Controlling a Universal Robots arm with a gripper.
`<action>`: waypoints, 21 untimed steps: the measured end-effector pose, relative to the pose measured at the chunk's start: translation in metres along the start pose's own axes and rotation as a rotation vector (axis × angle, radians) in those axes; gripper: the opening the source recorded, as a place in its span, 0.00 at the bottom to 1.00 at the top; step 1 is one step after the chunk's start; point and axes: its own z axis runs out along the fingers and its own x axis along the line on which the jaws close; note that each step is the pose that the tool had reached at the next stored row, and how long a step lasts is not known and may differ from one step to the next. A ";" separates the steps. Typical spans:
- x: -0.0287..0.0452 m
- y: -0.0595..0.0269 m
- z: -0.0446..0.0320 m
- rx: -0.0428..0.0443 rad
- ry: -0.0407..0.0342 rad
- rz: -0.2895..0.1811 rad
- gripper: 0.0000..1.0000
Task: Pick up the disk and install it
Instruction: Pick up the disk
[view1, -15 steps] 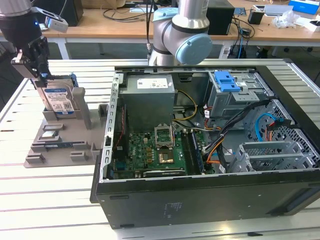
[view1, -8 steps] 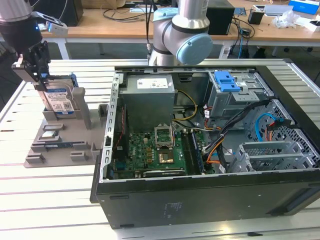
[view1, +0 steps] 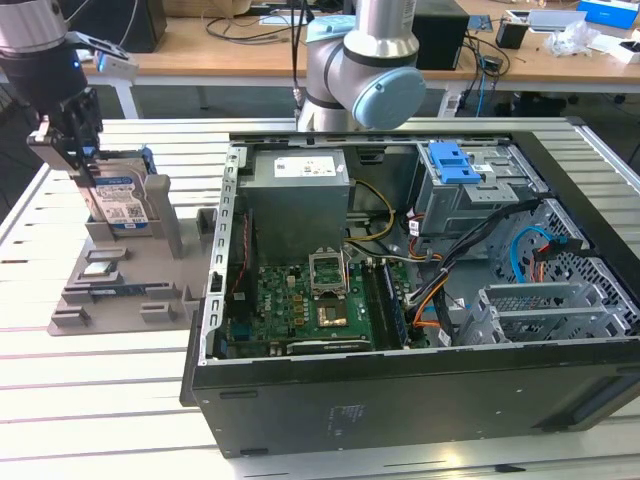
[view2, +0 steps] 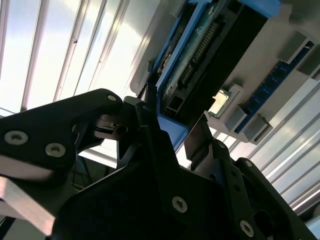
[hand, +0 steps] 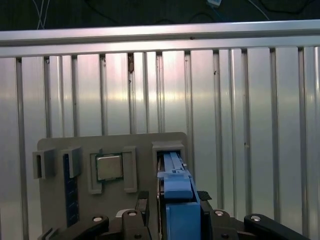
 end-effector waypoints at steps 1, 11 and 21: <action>0.0000 0.0000 0.0003 -0.0001 0.0000 0.000 0.48; -0.0001 0.0000 0.0044 -0.0001 0.0000 0.000 0.48; -0.0001 0.0000 0.0053 0.0000 0.0001 0.000 0.37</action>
